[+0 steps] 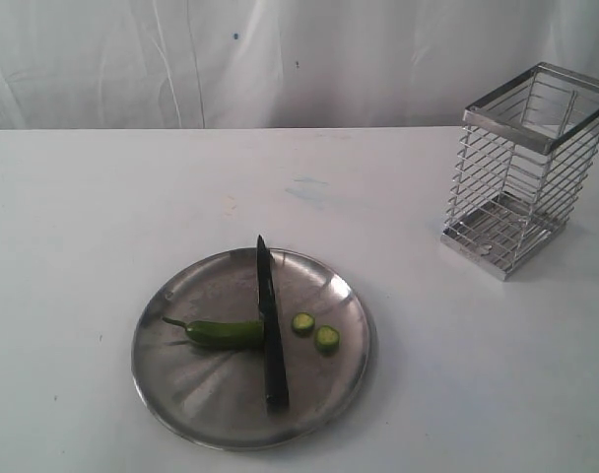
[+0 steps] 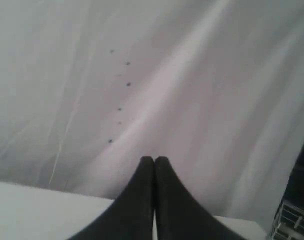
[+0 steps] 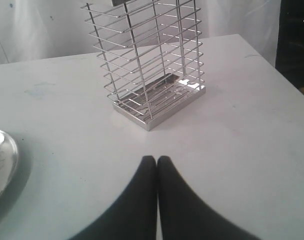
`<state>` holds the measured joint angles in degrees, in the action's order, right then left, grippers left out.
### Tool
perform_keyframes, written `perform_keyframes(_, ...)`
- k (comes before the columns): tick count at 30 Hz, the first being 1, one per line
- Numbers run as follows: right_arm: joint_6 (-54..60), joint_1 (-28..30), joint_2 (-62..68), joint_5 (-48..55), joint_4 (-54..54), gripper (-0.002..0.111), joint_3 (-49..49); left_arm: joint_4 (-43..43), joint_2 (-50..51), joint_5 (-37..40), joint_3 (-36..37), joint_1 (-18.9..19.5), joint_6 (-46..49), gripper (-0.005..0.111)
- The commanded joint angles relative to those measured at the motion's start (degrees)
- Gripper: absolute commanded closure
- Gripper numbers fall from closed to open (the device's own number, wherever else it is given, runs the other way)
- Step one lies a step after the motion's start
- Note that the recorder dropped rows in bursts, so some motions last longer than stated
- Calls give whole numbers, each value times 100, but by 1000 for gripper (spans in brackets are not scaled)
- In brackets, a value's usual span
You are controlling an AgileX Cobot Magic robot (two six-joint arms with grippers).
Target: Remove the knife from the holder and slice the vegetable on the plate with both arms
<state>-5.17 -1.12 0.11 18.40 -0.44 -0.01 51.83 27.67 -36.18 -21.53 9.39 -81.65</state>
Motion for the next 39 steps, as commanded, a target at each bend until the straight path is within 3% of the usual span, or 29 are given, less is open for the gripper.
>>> perform_keyframes(1,42,17,-11,-41,-42,108,1,-218,-370,-101,493,32,2726,107)
perform_keyframes(3,42,17,-11,-41,-42,108,1,-218,-619,1100,810,32,4016,107)
perform_keyframes(5,42,17,-11,-41,-42,108,1,-218,-880,2027,1240,32,4184,107)
perform_keyframes(10,42,17,-11,-41,-42,108,1,-900,-1439,2617,2153,32,3868,107)
perform_keyframes(12,42,17,-11,-41,-42,108,1,-233,-1606,2405,2153,-13,3924,107)
perform_keyframes(16,42,17,-11,-41,-42,108,1,-562,-1908,1719,2153,12,3834,107)
perform_keyframes(22,42,17,-11,-41,-42,108,1,-1955,-2327,1553,2153,-68,4381,107)
perform_keyframes(25,42,17,-11,-41,-30,108,1,-2395,-2701,1162,2153,-425,3950,107)
perform_keyframes(29,42,17,-11,-41,-16,108,1,-2910,-2767,1020,2153,-1326,4207,107)
perform_keyframes(31,42,17,-11,-41,-16,108,1,-3412,-2767,1871,2153,-1662,4907,107)
perform_keyframes(35,42,17,-11,-41,-16,108,1,-4116,-2767,5393,2153,-1783,5801,107)
perform_keyframes(36,42,17,-11,-41,-16,108,1,-3941,-2767,5785,2153,-1754,6122,107)
perform_keyframes(39,42,17,-11,-41,-16,108,1,-3916,-2767,5686,2153,-1604,6814,107)
